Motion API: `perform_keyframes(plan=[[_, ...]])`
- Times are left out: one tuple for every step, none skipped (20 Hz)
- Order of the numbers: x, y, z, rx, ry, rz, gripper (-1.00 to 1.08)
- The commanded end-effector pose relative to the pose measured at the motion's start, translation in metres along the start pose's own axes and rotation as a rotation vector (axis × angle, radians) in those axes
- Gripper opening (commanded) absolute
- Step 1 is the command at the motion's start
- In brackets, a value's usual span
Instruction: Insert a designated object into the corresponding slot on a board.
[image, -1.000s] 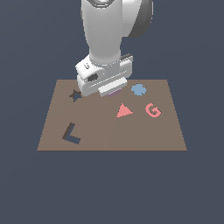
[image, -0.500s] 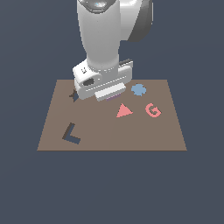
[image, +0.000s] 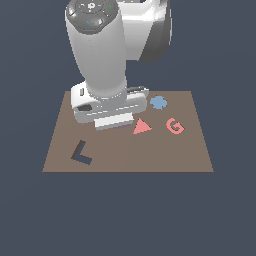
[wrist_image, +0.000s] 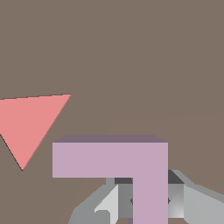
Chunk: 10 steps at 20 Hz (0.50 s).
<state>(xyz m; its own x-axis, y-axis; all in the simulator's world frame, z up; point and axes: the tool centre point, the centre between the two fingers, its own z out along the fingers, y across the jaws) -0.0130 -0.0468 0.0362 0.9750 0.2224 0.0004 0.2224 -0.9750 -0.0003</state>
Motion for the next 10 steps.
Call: perform_keyframes(plan=[[0.014, 0.014, -0.001, 0.0, 0.0, 0.073, -1.0], [0.019, 0.02, -0.001, 0.0, 0.001, 0.105, -1.0], [0.025, 0.027, -0.002, 0.0, 0.001, 0.138, -1.0], [0.03, 0.033, -0.002, 0.0, 0.001, 0.17, -1.0], [0.035, 0.04, -0.002, 0.0, 0.001, 0.2, -1.0], [0.039, 0.046, -0.002, 0.0, 0.001, 0.23, -1.0], [0.043, 0.053, -0.003, 0.0, 0.001, 0.258, -1.0], [0.047, 0.059, -0.003, 0.0, 0.001, 0.284, -1.0], [0.05, 0.065, -0.003, -0.001, 0.001, 0.309, -1.0], [0.053, 0.07, -0.003, -0.001, 0.001, 0.333, -1.0]])
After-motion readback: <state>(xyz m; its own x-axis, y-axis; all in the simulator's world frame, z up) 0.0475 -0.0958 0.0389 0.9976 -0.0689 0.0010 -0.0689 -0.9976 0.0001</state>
